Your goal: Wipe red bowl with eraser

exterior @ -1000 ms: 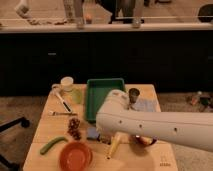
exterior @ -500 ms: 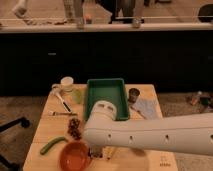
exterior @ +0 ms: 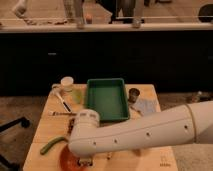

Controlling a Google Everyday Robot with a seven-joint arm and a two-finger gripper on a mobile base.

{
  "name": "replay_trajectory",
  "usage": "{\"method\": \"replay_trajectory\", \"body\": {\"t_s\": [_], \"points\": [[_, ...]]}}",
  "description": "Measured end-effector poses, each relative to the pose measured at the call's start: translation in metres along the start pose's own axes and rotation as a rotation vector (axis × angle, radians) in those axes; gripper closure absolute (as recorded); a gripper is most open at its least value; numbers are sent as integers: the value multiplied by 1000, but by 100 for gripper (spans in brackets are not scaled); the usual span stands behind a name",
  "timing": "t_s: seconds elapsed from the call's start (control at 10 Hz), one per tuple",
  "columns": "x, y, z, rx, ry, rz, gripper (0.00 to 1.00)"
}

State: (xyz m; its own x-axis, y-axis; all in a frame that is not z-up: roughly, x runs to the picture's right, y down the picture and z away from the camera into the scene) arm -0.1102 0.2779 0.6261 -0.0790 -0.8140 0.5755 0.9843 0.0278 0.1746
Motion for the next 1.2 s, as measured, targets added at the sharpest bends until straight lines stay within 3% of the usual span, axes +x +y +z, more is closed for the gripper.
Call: {"method": "replay_trajectory", "body": {"t_s": [0.4, 0.9, 1.2], "points": [[-5, -17, 17, -9, -12, -6, 100], [-14, -61, 70, -16, -48, -42, 100], [-35, -68, 66, -30, -45, -79, 100]]}}
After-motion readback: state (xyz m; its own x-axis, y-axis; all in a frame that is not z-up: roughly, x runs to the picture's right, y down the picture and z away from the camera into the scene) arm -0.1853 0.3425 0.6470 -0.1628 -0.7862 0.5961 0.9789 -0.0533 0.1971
